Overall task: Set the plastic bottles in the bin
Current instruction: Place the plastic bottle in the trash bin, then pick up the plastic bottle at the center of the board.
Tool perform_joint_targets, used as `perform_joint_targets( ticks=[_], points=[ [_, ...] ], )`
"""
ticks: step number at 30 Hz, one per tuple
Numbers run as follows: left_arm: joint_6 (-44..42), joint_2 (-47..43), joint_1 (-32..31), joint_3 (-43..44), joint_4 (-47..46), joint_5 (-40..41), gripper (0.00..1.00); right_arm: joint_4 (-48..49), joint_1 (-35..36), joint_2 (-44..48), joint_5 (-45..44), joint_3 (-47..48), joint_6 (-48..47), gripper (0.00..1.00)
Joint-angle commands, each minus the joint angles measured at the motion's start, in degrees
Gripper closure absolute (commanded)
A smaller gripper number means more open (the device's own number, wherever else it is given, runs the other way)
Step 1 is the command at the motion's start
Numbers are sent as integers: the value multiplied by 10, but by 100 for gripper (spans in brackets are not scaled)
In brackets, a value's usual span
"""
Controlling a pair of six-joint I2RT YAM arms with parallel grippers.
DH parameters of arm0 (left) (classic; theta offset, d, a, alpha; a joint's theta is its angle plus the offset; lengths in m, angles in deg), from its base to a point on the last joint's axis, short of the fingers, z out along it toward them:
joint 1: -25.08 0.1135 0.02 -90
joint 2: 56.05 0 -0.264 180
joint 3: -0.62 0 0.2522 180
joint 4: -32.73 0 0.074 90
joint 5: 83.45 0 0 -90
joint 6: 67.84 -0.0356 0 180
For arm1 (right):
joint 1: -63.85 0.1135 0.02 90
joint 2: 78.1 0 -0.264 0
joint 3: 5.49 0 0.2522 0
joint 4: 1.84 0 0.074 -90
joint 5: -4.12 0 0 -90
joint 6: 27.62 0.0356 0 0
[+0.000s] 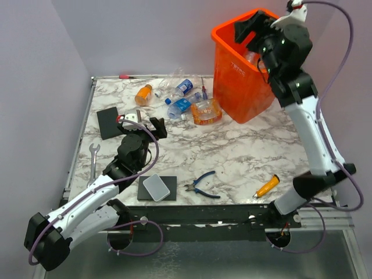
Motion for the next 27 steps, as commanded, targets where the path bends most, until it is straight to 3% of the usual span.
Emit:
perform_joint_targets(
  ticks=[1, 5, 8, 13, 18, 27],
  points=[
    [-9, 17, -4, -2, 2, -1, 1, 109, 104, 161, 11, -195, -83, 16],
    [-21, 43, -4, 2, 9, 10, 1, 184, 135, 291, 83, -441, -68, 19],
    [-31, 71, -4, 16, 27, 8, 1, 188, 141, 363, 130, -568, -43, 20],
    [-20, 160, 1, 63, 76, -45, 1, 180, 141, 444, 129, -753, 22, 20],
    [128, 289, 27, 132, 100, -174, 1, 210, 141, 482, 131, -881, 82, 20],
    [425, 416, 28, 153, -89, -178, 1, 198, 141, 496, 61, -925, 98, 20]
  ],
)
